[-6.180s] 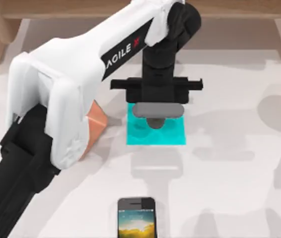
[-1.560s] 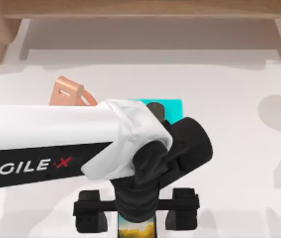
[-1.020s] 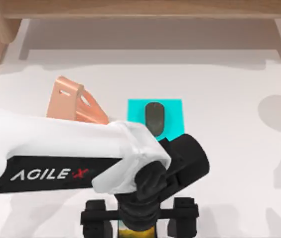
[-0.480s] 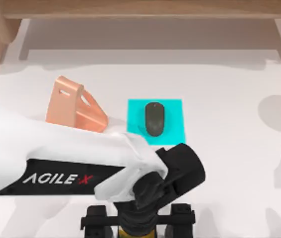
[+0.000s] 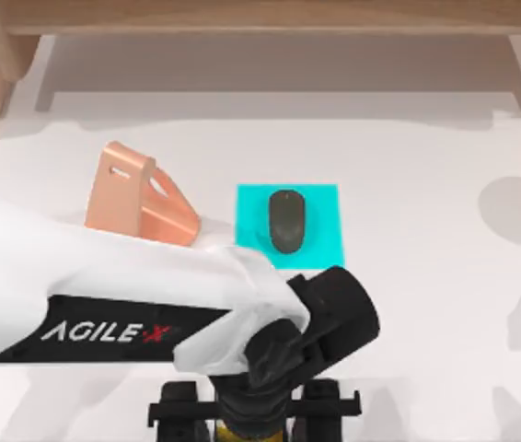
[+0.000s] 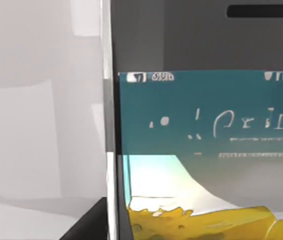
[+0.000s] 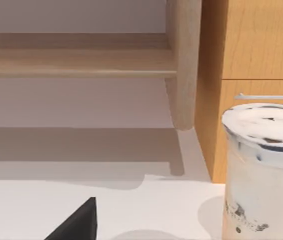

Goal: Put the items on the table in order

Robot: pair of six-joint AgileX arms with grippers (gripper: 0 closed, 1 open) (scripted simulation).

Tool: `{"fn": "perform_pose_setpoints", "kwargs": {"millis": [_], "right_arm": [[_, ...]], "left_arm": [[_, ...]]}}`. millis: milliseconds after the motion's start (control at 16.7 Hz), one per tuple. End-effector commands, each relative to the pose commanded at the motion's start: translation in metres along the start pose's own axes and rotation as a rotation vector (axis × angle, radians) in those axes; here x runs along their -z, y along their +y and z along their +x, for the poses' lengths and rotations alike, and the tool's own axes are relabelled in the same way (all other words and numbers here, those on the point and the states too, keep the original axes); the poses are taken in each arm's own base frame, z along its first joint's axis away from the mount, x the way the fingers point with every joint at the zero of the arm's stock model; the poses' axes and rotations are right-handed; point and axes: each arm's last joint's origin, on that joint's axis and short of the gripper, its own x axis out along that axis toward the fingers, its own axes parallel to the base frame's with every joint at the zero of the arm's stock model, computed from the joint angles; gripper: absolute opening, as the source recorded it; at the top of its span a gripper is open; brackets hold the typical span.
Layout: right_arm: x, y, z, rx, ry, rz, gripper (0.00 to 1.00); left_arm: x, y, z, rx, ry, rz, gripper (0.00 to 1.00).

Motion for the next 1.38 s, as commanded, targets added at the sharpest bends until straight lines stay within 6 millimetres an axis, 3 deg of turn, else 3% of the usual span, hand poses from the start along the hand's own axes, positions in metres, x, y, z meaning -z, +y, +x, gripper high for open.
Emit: {"fn": "perform_pose_setpoints", "kwargs": {"millis": [240, 300, 720, 1200, 1380], "right_arm": [[0.000, 0.000, 0.000, 0.000, 0.000, 0.000, 1.00], [0.000, 0.000, 0.000, 0.000, 0.000, 0.000, 1.00], [0.000, 0.000, 0.000, 0.000, 0.000, 0.000, 1.00], [0.000, 0.000, 0.000, 0.000, 0.000, 0.000, 1.00], [0.000, 0.000, 0.000, 0.000, 0.000, 0.000, 1.00]], "left_arm": [[0.000, 0.000, 0.000, 0.000, 0.000, 0.000, 0.02], [0.000, 0.000, 0.000, 0.000, 0.000, 0.000, 0.00], [0.000, 0.000, 0.000, 0.000, 0.000, 0.000, 0.00], [-0.001, 0.000, -0.038, 0.010, -0.012, 0.006, 0.00], [-0.001, 0.001, -0.040, 0.011, -0.012, 0.006, 0.00]]}}
